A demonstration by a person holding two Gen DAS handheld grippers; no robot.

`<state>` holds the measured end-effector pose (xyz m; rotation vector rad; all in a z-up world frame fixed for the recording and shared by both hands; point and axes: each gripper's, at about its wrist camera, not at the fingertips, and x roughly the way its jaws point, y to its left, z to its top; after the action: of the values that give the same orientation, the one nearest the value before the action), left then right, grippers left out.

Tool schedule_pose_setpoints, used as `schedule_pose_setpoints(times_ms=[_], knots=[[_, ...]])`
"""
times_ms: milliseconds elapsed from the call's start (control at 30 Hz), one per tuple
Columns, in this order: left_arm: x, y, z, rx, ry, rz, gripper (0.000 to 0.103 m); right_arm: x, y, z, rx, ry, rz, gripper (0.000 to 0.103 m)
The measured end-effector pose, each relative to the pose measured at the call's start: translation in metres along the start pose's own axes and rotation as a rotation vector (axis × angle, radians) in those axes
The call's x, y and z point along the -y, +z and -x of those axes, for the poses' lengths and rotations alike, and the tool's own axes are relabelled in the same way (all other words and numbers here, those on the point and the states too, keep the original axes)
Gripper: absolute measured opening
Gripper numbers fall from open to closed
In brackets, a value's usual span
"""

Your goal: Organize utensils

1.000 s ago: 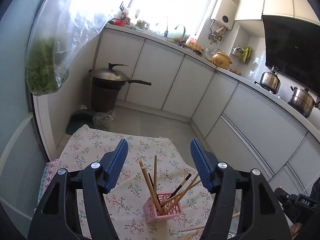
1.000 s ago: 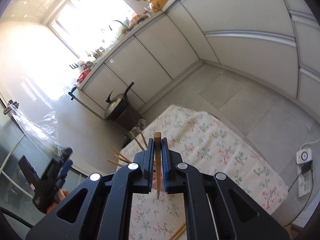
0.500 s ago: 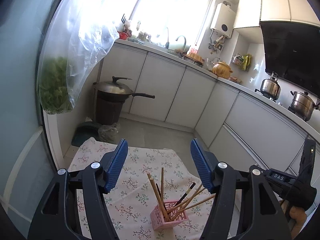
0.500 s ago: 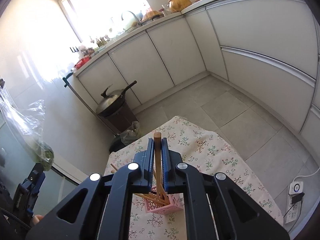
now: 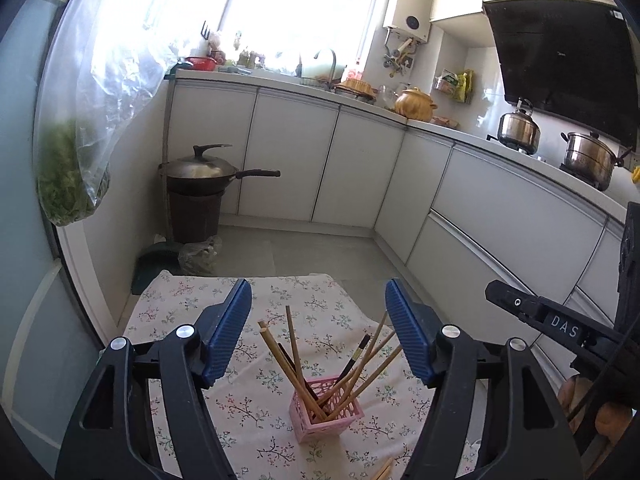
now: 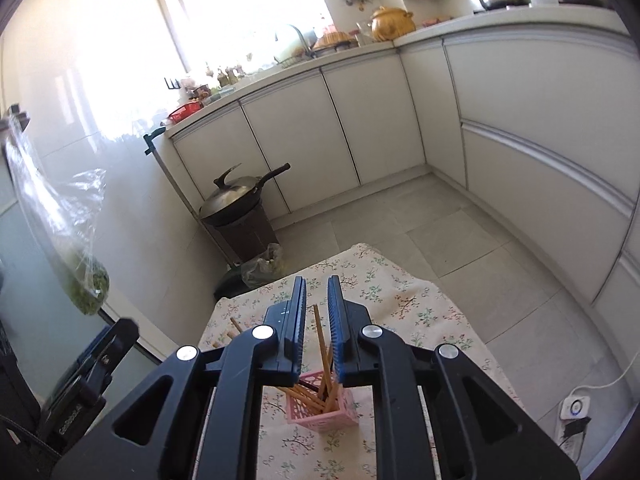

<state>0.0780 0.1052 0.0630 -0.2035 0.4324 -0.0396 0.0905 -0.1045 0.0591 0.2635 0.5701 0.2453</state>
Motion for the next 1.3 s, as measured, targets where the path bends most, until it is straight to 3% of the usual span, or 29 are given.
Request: schedule_pose_setpoints(times_ms=[167,367,433,567,633,833,1000,1100,1200,1300], knots=[[0.016,-0.009,0.003,0.017,0.036,-0.069,0.08,-0.003,-0.013,0.022,0.039,-0.042,0.067,0.025],[0.02,-0.015,0.004,0.003,0.043,-0.087,0.089,0.004,-0.029,0.031,0.026,-0.091,0.102,0.036],[0.021,-0.017,0.004,-0.002,0.046,-0.098,0.091,0.01,-0.033,0.033,0.027,-0.107,0.096,0.051],[0.025,-0.022,0.001,-0.021,0.039,-0.113,0.096,0.022,-0.039,0.037,0.033,-0.147,0.086,0.067],[0.028,-0.025,-0.001,-0.033,0.039,-0.125,0.096,0.029,-0.042,0.039,0.041,-0.168,0.075,0.083],[0.036,-0.037,-0.013,-0.098,0.031,-0.162,0.096,0.058,-0.05,0.046,0.046,-0.23,0.016,0.096],[0.046,-0.058,-0.034,-0.238,-0.013,-0.218,0.096,0.099,-0.085,0.054,-0.023,-0.291,-0.054,0.096],[0.061,-0.084,-0.055,-0.38,-0.078,-0.275,0.096,0.126,-0.116,0.056,-0.091,-0.336,-0.087,0.096],[0.08,-0.117,-0.073,-0.496,-0.112,-0.35,0.096,0.153,-0.146,0.053,-0.186,-0.37,-0.161,0.096],[0.092,-0.152,-0.097,-0.632,-0.154,-0.363,0.096,0.181,-0.177,0.05,-0.302,-0.372,-0.272,0.096]])
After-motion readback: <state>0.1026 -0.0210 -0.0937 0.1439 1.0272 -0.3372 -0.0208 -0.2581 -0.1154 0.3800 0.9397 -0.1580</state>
